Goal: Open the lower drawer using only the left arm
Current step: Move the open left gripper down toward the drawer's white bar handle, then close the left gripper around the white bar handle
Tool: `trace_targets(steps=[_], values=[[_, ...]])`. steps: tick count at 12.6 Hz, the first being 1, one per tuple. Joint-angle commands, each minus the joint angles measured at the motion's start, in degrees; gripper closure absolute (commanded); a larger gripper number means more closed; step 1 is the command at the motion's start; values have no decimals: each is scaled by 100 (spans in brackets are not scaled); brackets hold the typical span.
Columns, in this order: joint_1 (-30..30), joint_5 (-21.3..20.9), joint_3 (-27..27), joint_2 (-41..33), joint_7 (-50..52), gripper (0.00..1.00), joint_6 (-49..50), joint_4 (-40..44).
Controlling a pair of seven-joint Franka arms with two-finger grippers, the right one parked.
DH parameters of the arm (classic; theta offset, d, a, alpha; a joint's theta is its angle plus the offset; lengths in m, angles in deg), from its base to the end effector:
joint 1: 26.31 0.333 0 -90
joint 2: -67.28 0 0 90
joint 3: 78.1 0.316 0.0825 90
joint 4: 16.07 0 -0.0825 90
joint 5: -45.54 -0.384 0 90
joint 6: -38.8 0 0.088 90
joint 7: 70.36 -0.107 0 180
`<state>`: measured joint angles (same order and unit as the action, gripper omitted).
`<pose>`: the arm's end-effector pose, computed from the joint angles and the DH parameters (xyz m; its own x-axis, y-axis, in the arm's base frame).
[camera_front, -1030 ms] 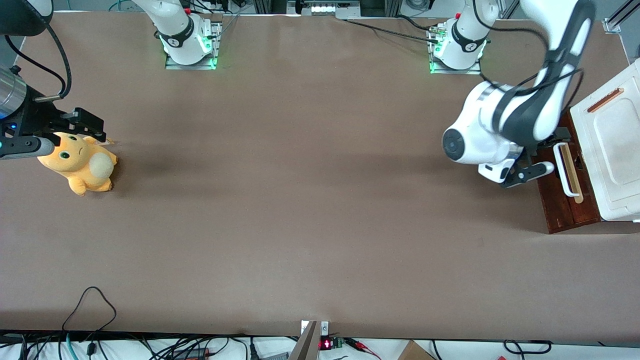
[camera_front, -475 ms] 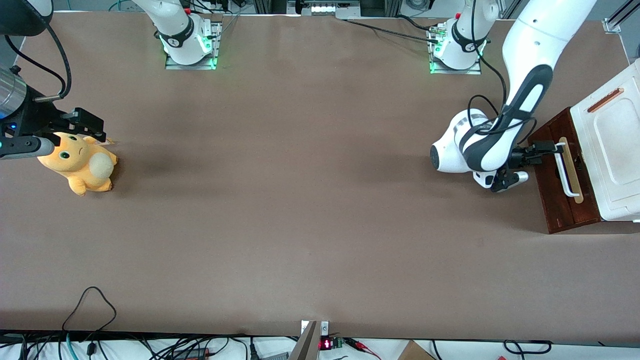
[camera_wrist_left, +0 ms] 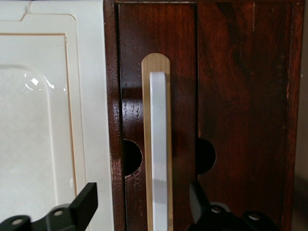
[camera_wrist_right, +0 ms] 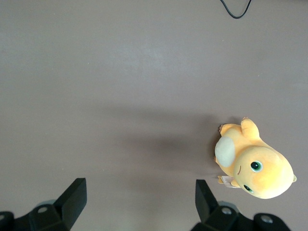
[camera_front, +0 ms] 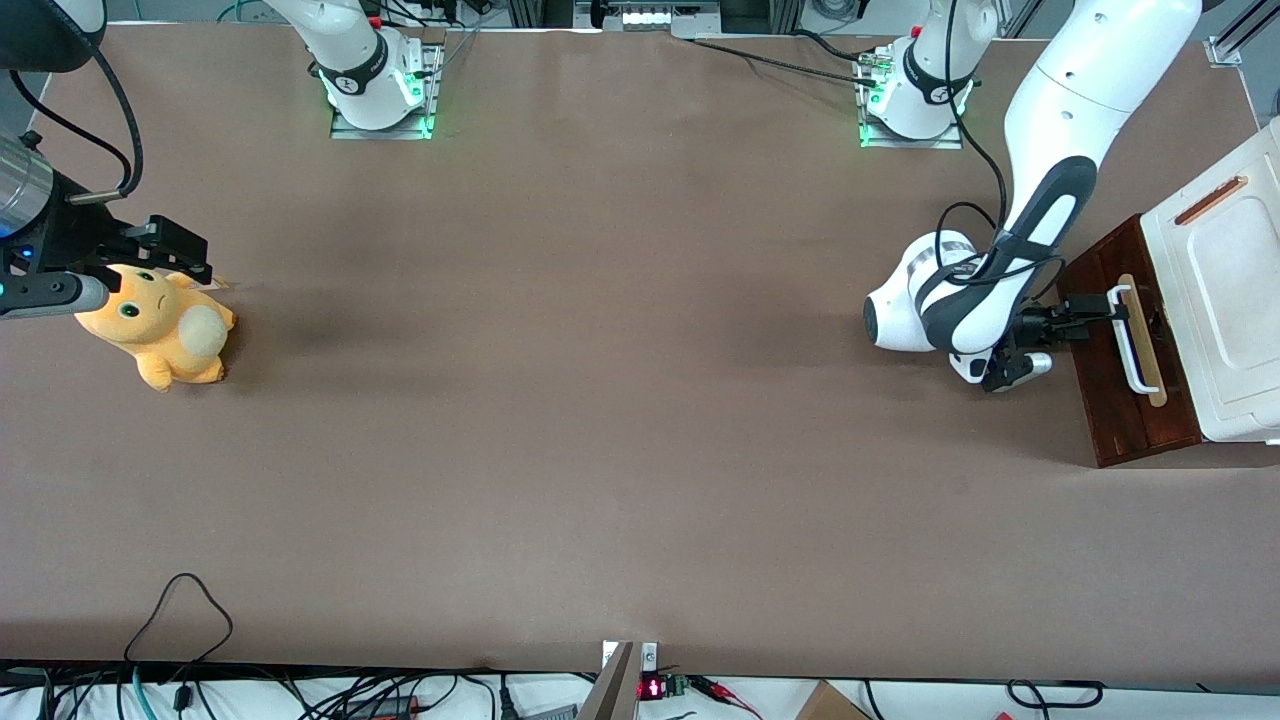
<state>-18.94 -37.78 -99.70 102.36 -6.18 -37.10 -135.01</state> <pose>0.5176 -0.0033 0.1695 0.9995 0.0307 -0.0058 -0.0044 -0.0452 -0.9990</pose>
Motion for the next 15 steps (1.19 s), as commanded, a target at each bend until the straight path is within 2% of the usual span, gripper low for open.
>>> trace_targets(steps=[1, 2, 7, 11, 15], values=[[132, -273, -11, 130, -46, 30, -39, 90], [150, -273, 16, 139, -46, 36, -65, 90], [167, -493, 227, 183, -213, 37, -241, 134], [194, -580, 236, 218, -222, 56, -268, 170], [246, -774, 314, 218, -372, 58, -417, 178]])
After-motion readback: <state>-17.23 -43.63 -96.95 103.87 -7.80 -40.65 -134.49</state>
